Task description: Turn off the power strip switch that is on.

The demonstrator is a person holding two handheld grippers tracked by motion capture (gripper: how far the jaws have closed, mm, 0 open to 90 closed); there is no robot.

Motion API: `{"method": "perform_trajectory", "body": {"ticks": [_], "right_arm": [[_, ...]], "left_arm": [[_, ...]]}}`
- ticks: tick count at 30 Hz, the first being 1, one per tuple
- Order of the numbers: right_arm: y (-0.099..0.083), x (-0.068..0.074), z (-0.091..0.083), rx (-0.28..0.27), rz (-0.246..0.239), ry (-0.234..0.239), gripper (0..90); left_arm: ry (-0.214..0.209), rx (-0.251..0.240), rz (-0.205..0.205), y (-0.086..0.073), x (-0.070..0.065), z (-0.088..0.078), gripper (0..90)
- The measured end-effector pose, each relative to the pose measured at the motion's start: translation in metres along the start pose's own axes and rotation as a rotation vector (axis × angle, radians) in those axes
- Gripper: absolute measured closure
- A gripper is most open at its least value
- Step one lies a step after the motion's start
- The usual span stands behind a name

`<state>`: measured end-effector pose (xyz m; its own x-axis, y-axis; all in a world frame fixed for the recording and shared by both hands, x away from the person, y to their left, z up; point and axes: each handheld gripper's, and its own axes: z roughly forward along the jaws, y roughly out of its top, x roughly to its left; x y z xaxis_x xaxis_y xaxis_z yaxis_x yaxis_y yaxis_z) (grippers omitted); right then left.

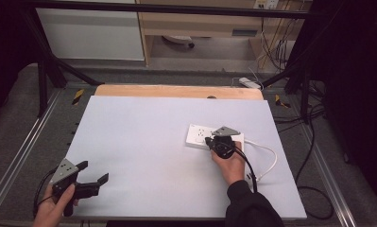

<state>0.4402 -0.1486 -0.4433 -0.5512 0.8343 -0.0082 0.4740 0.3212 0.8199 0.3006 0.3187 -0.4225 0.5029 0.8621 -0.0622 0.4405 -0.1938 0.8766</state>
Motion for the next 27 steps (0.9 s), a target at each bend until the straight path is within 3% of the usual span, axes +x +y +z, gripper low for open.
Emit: {"method": "perform_trajectory", "body": {"ticks": [27], "right_arm": [[0.0043, -0.0057, -0.0006, 0.008, 0.03, 0.007, 90.0]], "left_arm": [[0.002, -0.003, 0.001, 0.0001, 0.0003, -0.0005, 6.1]]}}
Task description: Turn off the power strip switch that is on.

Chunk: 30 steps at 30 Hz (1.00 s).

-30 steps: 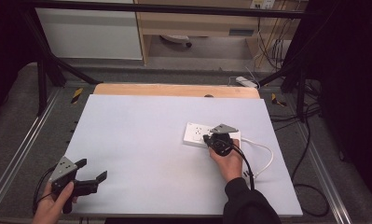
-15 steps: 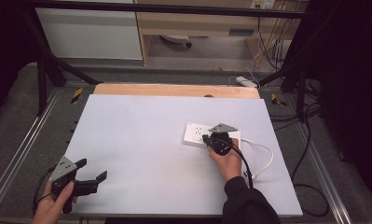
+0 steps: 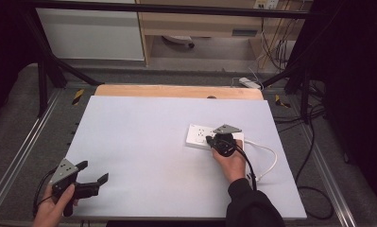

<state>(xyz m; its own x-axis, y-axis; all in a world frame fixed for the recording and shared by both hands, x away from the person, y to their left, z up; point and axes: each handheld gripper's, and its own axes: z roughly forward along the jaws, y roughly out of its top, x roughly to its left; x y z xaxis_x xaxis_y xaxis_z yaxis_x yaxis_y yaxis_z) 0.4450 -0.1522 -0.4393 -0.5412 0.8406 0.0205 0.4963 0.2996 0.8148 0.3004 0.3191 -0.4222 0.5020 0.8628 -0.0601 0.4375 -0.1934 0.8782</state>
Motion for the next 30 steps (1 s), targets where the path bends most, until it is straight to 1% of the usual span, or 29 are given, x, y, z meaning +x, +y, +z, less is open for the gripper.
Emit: {"method": "perform_trajectory", "body": {"ticks": [11, 15, 26, 27, 30], "right_arm": [[0.0034, -0.0006, -0.0019, -0.009, 0.001, -0.001, 90.0], [0.0057, -0.0034, -0.0046, -0.023, 0.027, 0.008, 89.7], [0.0075, -0.0038, -0.0067, -0.042, 0.042, 0.019, 81.9], [0.0082, -0.0047, -0.0069, -0.044, 0.05, 0.02, 78.0], [0.0094, -0.0054, -0.0081, -0.05, 0.055, 0.022, 72.9]], "left_arm": [[0.0, 0.0, -0.001, 0.0, 0.0001, -0.0001, 6.1], [0.0, -0.001, -0.001, 0.0, 0.0, -0.0002, 6.1], [0.0, 0.001, 0.0, -0.0001, -0.0001, -0.0001, 6.1], [0.0, 0.002, 0.0, -0.0002, -0.0001, 0.0001, 6.1], [-0.001, 0.002, 0.0, -0.0002, -0.0002, 0.0, 6.1]]}}
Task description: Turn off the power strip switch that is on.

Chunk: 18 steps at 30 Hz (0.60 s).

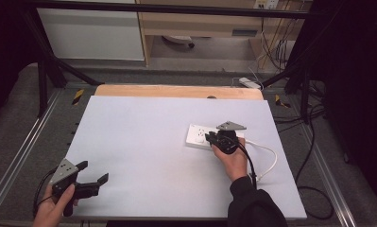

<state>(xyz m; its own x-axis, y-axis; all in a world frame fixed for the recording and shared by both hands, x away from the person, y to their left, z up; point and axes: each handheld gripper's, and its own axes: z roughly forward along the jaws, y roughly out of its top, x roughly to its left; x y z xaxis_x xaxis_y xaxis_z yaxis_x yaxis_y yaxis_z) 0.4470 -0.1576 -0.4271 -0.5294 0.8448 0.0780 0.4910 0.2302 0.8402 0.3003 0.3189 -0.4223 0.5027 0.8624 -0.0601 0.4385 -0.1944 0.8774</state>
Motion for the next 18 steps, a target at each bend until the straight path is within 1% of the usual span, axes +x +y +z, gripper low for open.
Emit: {"method": "perform_trajectory", "body": {"ticks": [1, 2, 3, 4, 5, 6, 8, 9, 10, 12, 13, 14, 16, 17, 18], "right_arm": [[0.0, 0.0, 0.0, 0.0, 0.0, 0.0, 72.9], [0.002, 0.0, -0.001, -0.003, 0.005, 0.0, 66.4], [0.002, 0.0, -0.001, -0.003, 0.005, 0.0, 66.4], [0.003, 0.0, -0.002, -0.006, 0.007, 0.0, 64.0], [0.005, 0.0, -0.003, -0.011, 0.013, 0.0, 56.6], [0.005, 0.0, -0.003, -0.011, 0.013, 0.0, 56.6], [0.008, 0.0, -0.004, -0.015, 0.012, -0.005, 48.7], [0.009, -0.001, -0.005, -0.015, 0.014, 0.001, 45.2], [0.01, 0.0, -0.005, -0.014, 0.029, 0.004, 41.9], [0.012, 0.0, -0.006, -0.016, 0.03, 0.0, 35.0], [0.014, 0.0, -0.007, -0.018, 0.025, -0.006, 27.9], [0.014, 0.0, -0.007, -0.018, 0.025, -0.006, 27.9], [0.015, 0.0, -0.008, -0.02, 0.036, -0.01, 21.0], [0.017, 0.0, -0.009, -0.023, 0.035, -0.013, 15.5], [0.018, 0.0, -0.009, -0.025, 0.031, -0.017, 13.2]], "left_arm": [[0.0, 0.0, 0.0, 0.0, 0.0, 0.0, 6.1], [0.0, 0.0, 0.0, 0.0, 0.0, 0.0, 6.1], [0.0, 0.001, 0.0, 0.0, 0.0, 0.0, 6.1], [0.0, 0.001, 0.0, 0.0, 0.0, 0.0, 6.1], [0.0, 0.001, 0.0, 0.0, 0.0, 0.0, 6.1], [0.0, 0.001, 0.0, 0.0, 0.0, 0.0, 6.1], [0.001, 0.001, 0.0, 0.0, 0.0, 0.0, 6.1], [0.002, 0.001, 0.001, 0.0, 0.0, 0.0, 6.1], [0.002, 0.001, 0.001, 0.0, 0.0, 0.0, 6.1], [0.002, 0.001, 0.001, 0.0, 0.0, 0.0, 6.1], [0.002, 0.002, 0.001, 0.0, 0.0, 0.0, 6.1], [0.002, 0.002, 0.001, 0.0, 0.0, 0.0, 6.1], [0.002, 0.002, 0.0, 0.0, 0.0, 0.0, 6.1], [0.002, 0.002, 0.0, 0.0, 0.0, 0.0, 6.1], [0.002, 0.003, 0.0, 0.0, 0.0, 0.0, 6.1]]}}
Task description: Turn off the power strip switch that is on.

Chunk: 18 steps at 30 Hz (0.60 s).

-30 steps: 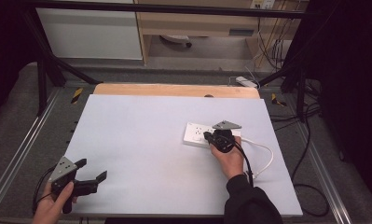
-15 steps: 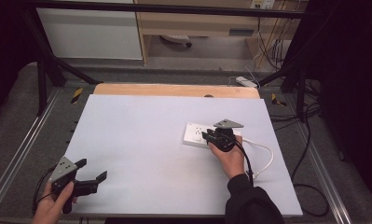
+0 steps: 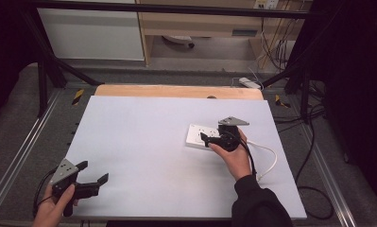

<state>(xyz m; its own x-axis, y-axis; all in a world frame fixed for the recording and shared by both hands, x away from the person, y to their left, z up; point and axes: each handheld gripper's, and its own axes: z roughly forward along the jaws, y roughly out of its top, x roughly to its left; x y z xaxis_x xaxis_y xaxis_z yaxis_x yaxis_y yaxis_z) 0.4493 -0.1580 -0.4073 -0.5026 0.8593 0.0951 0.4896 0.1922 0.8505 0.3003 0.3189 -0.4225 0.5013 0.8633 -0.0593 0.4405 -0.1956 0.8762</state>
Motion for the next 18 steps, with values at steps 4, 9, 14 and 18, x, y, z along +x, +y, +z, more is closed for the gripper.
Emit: {"method": "perform_trajectory", "body": {"ticks": [4, 9, 14, 18], "right_arm": [[0.002, 0.0, -0.002, -0.007, -0.002, -0.01, 8.3], [0.007, -0.001, -0.009, -0.012, -0.012, -0.016, 5.5], [0.01, -0.006, -0.019, -0.017, -0.004, -0.025, 4.5], [0.011, -0.011, -0.029, -0.03, -0.008, -0.03, 3.7]], "left_arm": [[0.0, 0.001, 0.0, 0.0, 0.0, 0.0, 6.1], [0.0, 0.001, -0.001, 0.0, 0.0, 0.0, 6.1], [0.001, 0.002, -0.001, 0.0, 0.0, 0.0, 6.1], [0.001, 0.002, -0.004, 0.0, 0.0, 0.0, 6.1]]}}
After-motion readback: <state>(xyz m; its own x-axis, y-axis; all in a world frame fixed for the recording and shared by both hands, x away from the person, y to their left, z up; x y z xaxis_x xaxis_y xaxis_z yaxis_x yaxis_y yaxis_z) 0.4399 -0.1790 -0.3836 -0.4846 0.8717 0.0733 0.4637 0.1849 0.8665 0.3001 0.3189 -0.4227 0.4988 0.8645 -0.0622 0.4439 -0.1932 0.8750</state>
